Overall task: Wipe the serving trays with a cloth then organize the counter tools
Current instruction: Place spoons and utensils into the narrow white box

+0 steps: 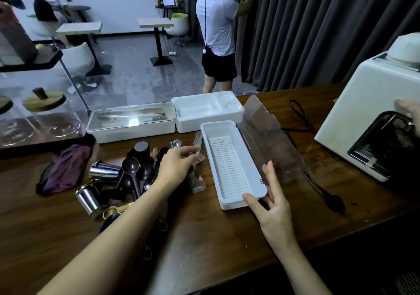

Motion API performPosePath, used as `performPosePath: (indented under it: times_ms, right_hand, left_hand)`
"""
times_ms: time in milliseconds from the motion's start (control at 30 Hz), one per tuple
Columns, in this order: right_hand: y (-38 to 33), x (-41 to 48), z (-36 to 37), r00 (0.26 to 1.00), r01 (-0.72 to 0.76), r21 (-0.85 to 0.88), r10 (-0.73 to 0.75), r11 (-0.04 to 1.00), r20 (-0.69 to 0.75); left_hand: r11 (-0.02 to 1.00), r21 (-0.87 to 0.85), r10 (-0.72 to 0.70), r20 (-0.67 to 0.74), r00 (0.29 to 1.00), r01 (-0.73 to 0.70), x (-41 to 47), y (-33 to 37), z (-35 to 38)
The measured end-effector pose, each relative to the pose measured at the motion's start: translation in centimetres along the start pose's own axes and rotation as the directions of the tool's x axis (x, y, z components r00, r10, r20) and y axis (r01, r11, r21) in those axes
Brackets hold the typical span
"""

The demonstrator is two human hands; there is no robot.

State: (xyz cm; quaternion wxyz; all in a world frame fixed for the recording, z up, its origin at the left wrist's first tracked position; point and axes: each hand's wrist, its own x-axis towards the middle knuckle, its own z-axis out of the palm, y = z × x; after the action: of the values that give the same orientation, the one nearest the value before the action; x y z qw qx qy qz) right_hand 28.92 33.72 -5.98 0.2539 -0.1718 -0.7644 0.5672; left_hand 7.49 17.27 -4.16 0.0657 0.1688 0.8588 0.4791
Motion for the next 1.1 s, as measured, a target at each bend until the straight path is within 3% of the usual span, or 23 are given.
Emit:
performPosePath:
  times_ms: [133, 300, 367, 433, 500, 600, 833, 1100]
  right_hand:
    - [-0.1, 0.0, 0.0, 1.000, 0.006, -0.021, -0.006, 1.000, -0.005]
    - [-0.1, -0.1, 0.0, 1.000, 0.009, -0.040, -0.010, 0.999, -0.010]
    - [-0.1, -0.2, 0.0, 1.000, 0.011, -0.042, -0.011, 0.999, -0.013]
    - [-0.1, -0.2, 0.0, 1.000, 0.014, -0.040, -0.014, 0.999, -0.019]
    - [-0.1, -0.2, 0.0, 1.000, 0.015, -0.037, -0.016, 0.999, -0.022]
    - [-0.2, -0.2, -0.1, 1.000, 0.011, -0.026, -0.012, 1.000, -0.023]
    - [-0.4, -0.3, -0.1, 1.000, 0.009, -0.008, -0.009, 1.000, -0.024]
    - [-0.3, -0.4, -0.1, 1.000, 0.006, -0.024, -0.007, 1.000, -0.022]
  left_hand:
    - [0.962, -0.274, -0.020, -0.056, 0.998, 0.003, -0.5, 0.4, -0.4]
    - [0.917, -0.398, 0.046, 0.006, 0.999, -0.039, -1.7, 2.8, 0.0]
    - [0.947, -0.309, 0.108, 0.052, 0.993, -0.087, -2.0, 3.5, 1.0]
    - [0.980, -0.065, 0.192, 0.071, 0.979, -0.188, -2.0, 3.7, 2.4]
    - [0.949, 0.160, 0.257, 0.103, 0.961, -0.271, -2.1, 4.2, 3.3]
    - [0.875, 0.353, 0.267, 0.217, 0.939, -0.330, -2.2, 5.1, 4.1]
    - [0.788, 0.474, 0.204, 0.401, 0.893, -0.393, -1.6, 6.0, 5.4]
    - [0.738, 0.509, 0.171, 0.496, 0.851, -0.444, -1.3, 5.8, 5.2]
